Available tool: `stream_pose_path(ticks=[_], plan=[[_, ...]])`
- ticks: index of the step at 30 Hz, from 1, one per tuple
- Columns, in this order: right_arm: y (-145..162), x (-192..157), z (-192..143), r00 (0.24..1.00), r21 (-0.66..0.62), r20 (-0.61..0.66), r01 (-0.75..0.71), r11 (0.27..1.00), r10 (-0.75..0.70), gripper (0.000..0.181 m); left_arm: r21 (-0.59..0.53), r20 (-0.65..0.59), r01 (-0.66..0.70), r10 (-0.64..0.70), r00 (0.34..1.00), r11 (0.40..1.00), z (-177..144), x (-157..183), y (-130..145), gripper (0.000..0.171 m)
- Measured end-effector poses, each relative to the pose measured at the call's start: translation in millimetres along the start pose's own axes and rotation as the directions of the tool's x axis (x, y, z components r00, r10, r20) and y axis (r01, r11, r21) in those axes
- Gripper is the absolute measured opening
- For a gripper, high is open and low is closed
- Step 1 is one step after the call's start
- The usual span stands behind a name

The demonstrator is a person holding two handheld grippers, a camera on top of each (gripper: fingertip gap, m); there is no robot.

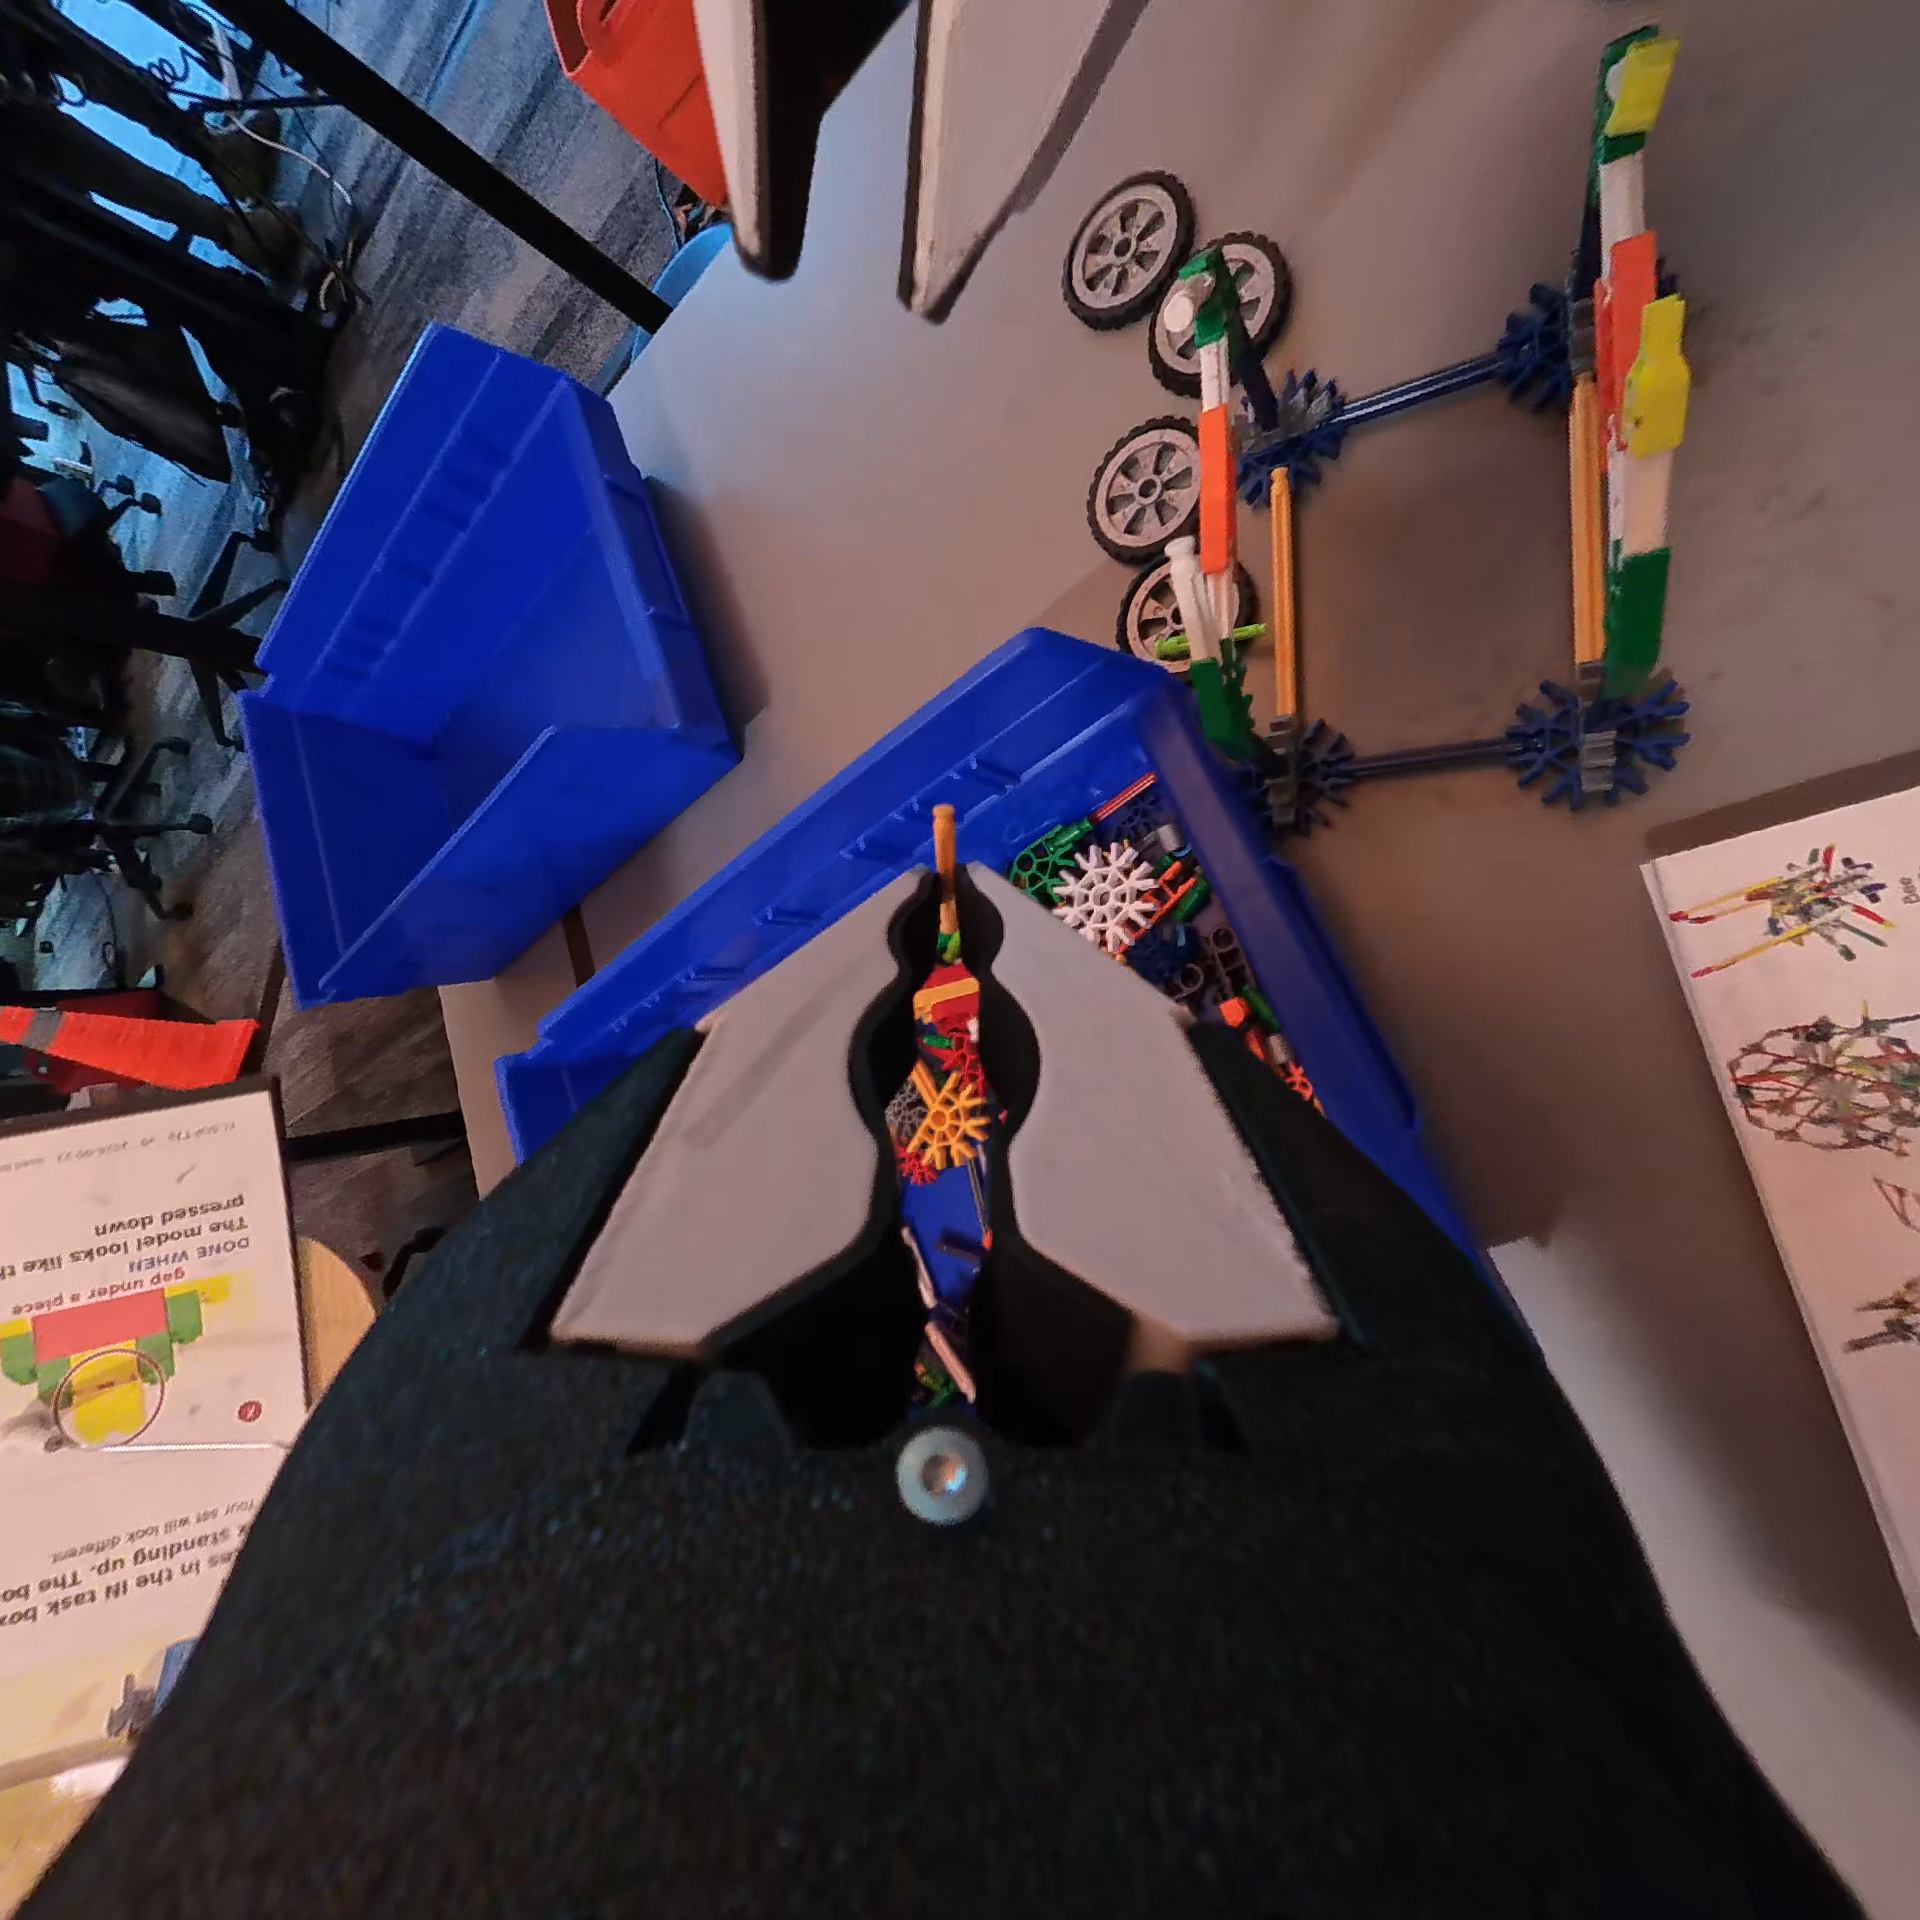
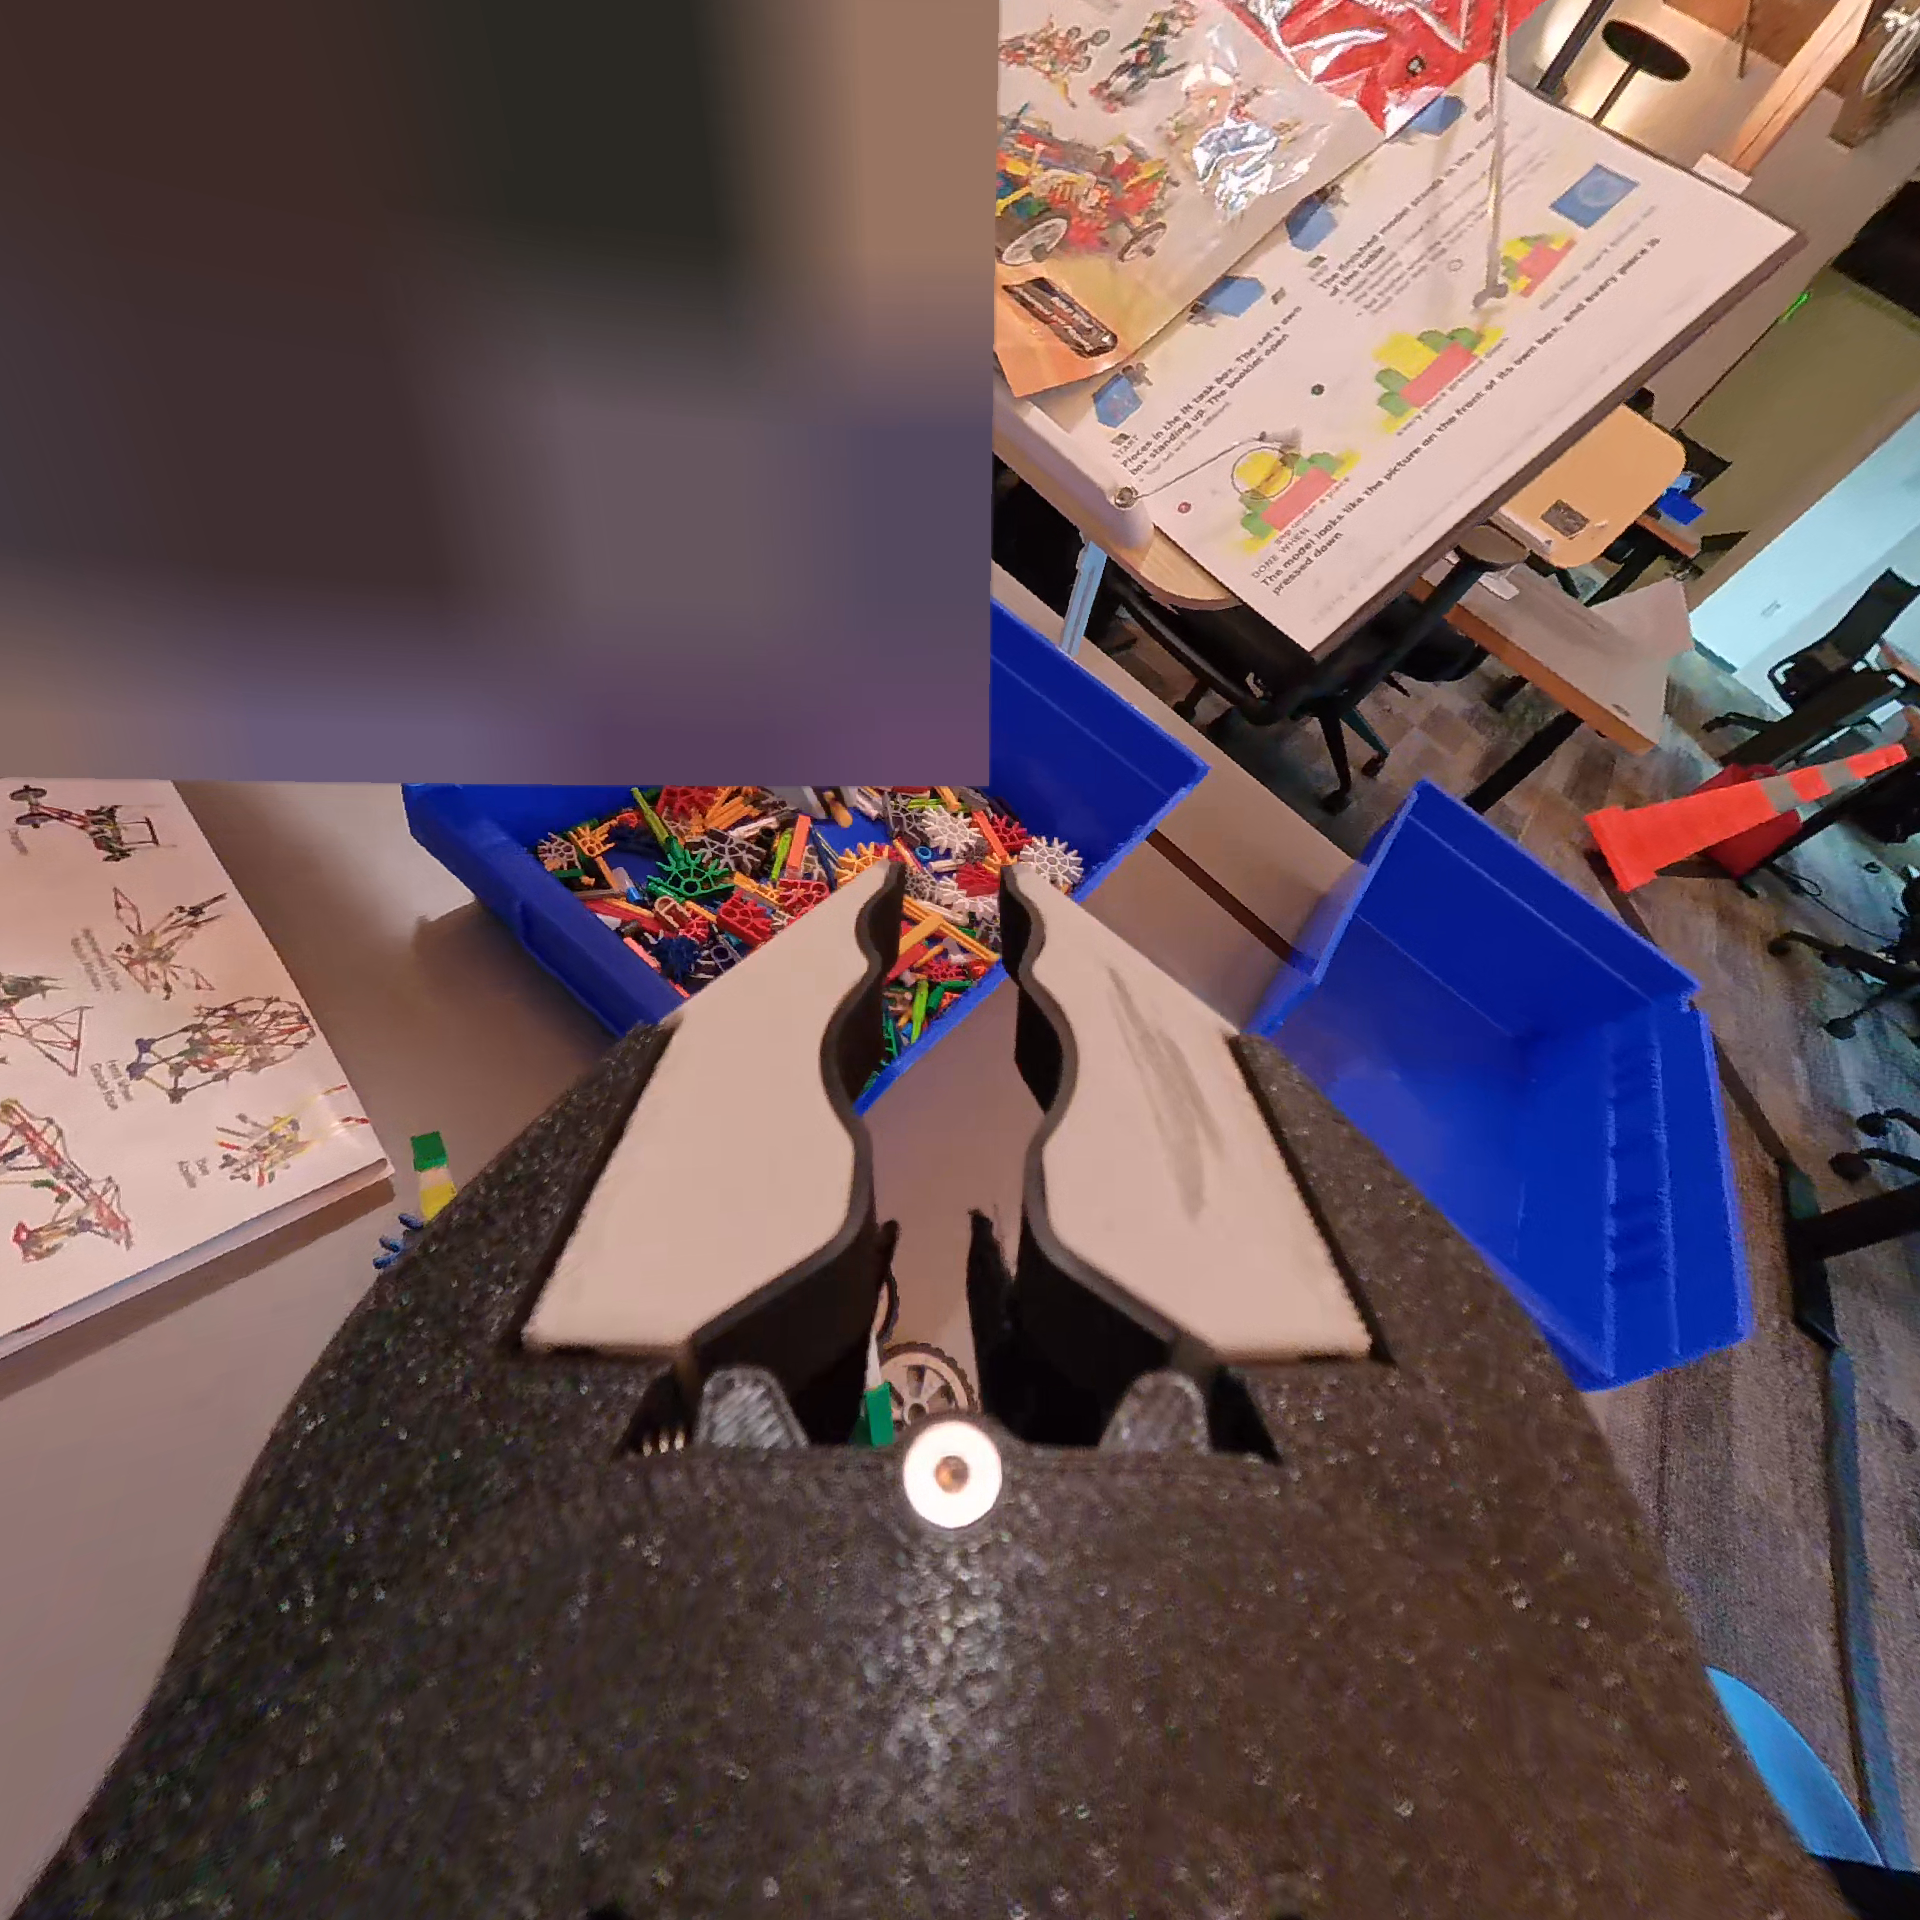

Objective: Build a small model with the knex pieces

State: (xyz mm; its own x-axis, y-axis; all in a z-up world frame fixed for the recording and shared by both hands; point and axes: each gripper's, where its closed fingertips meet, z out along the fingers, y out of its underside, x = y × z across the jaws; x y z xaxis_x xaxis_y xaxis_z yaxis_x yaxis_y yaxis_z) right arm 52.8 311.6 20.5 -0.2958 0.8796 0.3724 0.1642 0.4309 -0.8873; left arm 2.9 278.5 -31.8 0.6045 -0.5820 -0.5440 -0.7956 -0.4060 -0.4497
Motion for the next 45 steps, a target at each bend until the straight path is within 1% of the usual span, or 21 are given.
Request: stream_pose_path(ticks=[12,45], plan=[[7.2,-10.6,12.5,0.999,-0.038,0.051,0.017,0.999,-0.015,0.018,0.006,-0.026,-0.002,0.002,1.000,1.000,7.7,5.0,-2.0,0.001],[15.4,-15.3,19.1,0.997,-0.062,0.082,0.009,0.998,-0.004,0.018,0.002,-0.062,-0.017,0.017,0.998,1.000,19.5,14.4,-5.8,0.001]])
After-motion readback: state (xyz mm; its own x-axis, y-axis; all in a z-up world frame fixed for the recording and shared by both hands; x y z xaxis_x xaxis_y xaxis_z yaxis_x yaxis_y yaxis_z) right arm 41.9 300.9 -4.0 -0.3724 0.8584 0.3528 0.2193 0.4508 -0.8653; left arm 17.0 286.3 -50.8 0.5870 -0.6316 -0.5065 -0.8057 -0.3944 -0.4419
